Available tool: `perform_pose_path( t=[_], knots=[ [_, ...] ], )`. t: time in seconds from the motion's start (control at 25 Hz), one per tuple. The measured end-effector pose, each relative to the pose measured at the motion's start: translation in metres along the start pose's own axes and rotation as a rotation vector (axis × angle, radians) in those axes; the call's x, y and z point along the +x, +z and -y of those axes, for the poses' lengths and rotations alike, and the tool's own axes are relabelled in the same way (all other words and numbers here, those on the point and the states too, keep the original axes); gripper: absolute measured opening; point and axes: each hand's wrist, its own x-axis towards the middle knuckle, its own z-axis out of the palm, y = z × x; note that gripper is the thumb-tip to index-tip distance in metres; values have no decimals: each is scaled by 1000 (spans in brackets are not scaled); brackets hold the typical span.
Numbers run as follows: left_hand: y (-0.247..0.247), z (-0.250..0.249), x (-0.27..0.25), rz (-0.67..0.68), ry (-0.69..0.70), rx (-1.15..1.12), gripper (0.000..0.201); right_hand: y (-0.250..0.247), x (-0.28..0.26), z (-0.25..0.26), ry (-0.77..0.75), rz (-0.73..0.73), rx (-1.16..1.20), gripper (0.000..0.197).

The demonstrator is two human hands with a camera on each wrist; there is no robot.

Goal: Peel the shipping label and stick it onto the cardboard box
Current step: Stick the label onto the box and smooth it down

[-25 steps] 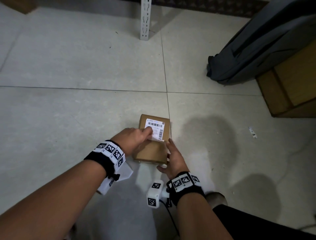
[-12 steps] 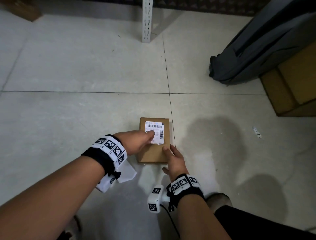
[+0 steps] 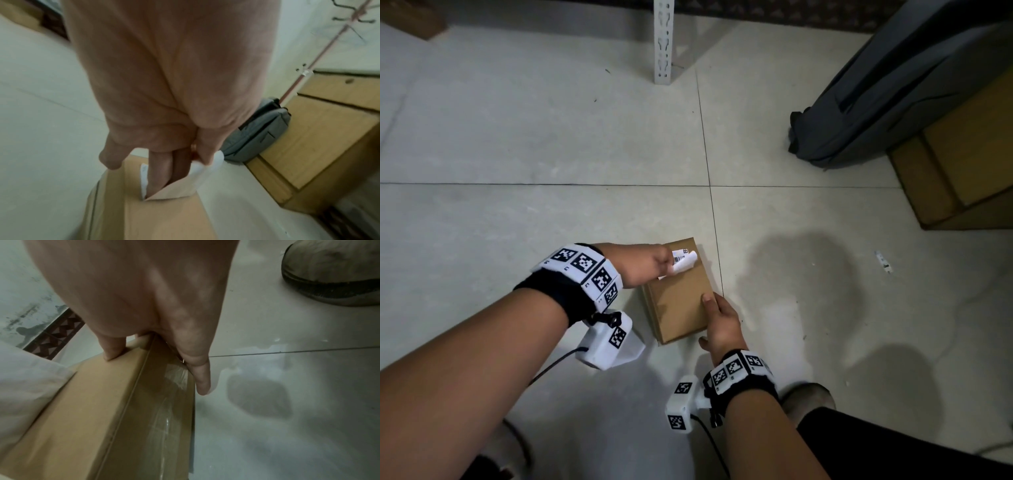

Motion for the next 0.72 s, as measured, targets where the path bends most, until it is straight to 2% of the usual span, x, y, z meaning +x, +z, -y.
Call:
perform_pose_path(
  t=[0.16, 0.32, 0.48, 0.64, 0.72],
  knots=[
    [-5, -4, -3, 51, -40, -146, 14, 1, 0, -4, -38, 28, -57, 36],
    [-6, -10, -5, 70, -31, -100, 8, 3, 0, -6, -66, 20, -67, 40],
    [4, -8, -5, 123, 25, 53, 18, 7, 0, -6, -56, -10, -22, 39],
    [18, -10, -10, 83, 65, 126, 25, 9, 3, -9, -36, -38, 8, 17],
    [19, -10, -11, 56, 91, 118, 25, 9, 2, -10, 20, -63, 15, 20]
  ],
)
